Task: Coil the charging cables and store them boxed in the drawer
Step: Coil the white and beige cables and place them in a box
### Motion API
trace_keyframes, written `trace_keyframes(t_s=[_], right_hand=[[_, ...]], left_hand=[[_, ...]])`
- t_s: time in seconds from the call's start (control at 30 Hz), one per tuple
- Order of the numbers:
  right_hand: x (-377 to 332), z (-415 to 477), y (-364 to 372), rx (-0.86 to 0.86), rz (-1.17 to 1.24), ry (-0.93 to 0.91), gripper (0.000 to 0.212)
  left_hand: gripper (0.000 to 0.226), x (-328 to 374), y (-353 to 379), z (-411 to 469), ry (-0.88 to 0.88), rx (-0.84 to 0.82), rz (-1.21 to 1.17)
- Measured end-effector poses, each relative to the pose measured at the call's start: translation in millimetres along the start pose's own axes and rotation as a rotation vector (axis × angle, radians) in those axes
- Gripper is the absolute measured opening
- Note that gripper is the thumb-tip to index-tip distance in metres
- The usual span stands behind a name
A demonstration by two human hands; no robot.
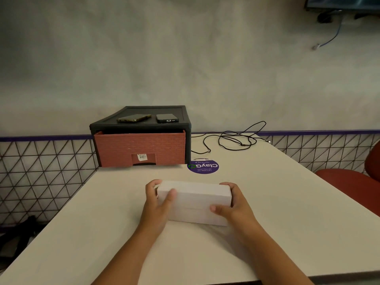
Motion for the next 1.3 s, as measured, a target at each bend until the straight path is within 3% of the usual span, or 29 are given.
trace_keyframes(t_s=[0.1, 0.27, 0.4, 0.43, 0.57, 0.67, 0.8, 0.93, 1.1, 1.2, 1.3], right_hand=[[-7, -12, -7, -0.04, -0.065, -0.066, 0.054], [-9, -9, -17, 0.058, -0.184, -0.096, 0.069], [-6, 0, -15, 0.201, 0.331, 0.127, 0.046], [-3, 5, -16, 0.267, 0.357, 0.164, 0.042], [0, 22, -19, 0.478, -0.163, 0.248, 0.08], [-5, 40, -14, 0.424, -0.366, 0.253, 0.075], [-6, 67, -6, 0.234, -0.495, 0.287, 0.057], [-4, 91, -4, 0.188, -0.548, 0.289, 0.053], [-4, 125, -6, 0.098, -0.69, 0.286, 0.044], [-8, 148, -8, 0.103, -0.731, 0.32, 0.048], [-23, 177, -7, 0.165, -0.813, 0.211, 0.048]], left_hand=[[0.025, 4, 1, -5, -0.112, -0.039, -0.178], [0.038, 9, 12, -17, -0.078, -0.148, -0.177], [0.043, 8, 31, -27, 0.013, -0.152, -0.005], [0.043, 9, 35, -29, 0.051, -0.173, 0.064], [0.07, 13, 54, -37, 0.145, -0.25, 0.334], [0.088, 17, 64, -36, 0.112, -0.298, 0.402], [0.081, 15, 75, -21, 0.092, -0.365, 0.495], [0.071, 6, 82, 4, 0.073, -0.383, 0.505], [0.054, -11, 68, 53, 0.022, -0.377, 0.278], [0.039, -10, 37, 95, -0.176, -0.124, 0.058], [0.041, -9, 2, 141, -0.398, 0.078, -0.451]])
Point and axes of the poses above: each hand's wrist, its own z-axis towards the middle knuckle, its own y-axis out of the palm, x = y × z, the point moved 3 cm from there along z, towards the middle knuckle, and after that the axes turned 3 degrees about z, right-handed, at the moved point
